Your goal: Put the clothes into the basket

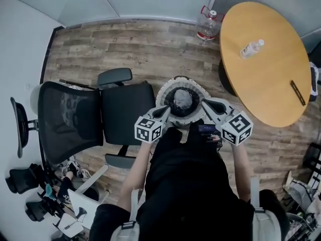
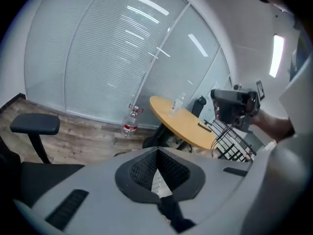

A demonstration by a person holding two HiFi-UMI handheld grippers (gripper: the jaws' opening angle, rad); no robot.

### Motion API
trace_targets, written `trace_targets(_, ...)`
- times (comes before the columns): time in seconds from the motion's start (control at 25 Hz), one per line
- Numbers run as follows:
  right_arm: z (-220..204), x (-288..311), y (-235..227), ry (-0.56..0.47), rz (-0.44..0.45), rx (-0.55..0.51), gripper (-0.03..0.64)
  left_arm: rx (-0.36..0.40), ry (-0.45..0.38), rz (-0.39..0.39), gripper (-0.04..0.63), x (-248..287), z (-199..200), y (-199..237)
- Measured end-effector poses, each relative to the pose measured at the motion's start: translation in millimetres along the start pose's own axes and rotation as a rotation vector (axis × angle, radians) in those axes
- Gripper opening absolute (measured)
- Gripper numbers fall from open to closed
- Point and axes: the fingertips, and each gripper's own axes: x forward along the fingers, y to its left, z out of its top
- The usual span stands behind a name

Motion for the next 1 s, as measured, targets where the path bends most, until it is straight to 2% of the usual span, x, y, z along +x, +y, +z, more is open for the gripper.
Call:
trace_targets(0.12,11,0,4,-0.04,0.0,0.009,0.017,-0.004,-0.088,-0.013,0.012,-33,24,-7)
trace_targets(0.28,19,-8,17,-0.089,0.022,0.021,0.017,0.005,-0.165,-0.03,0.012,-69,40,-23)
trace_targets(0.48,17,-13,36,-0.081,0.05,0.022,0.017,-0.072,-0.23,-0.101,0.012,-97,36,-40)
trace_targets(0.72,15,-9,50,-0.081,0.064,0.0,0.017,-0.016,-0.232,-0.106,0.012,-100,32,-47)
trace_targets(1.0,17,-11,60,-0.102,0.053,-0.018,0.017,-0.002,-0.246,-0.124,0.012,-105,33,-49)
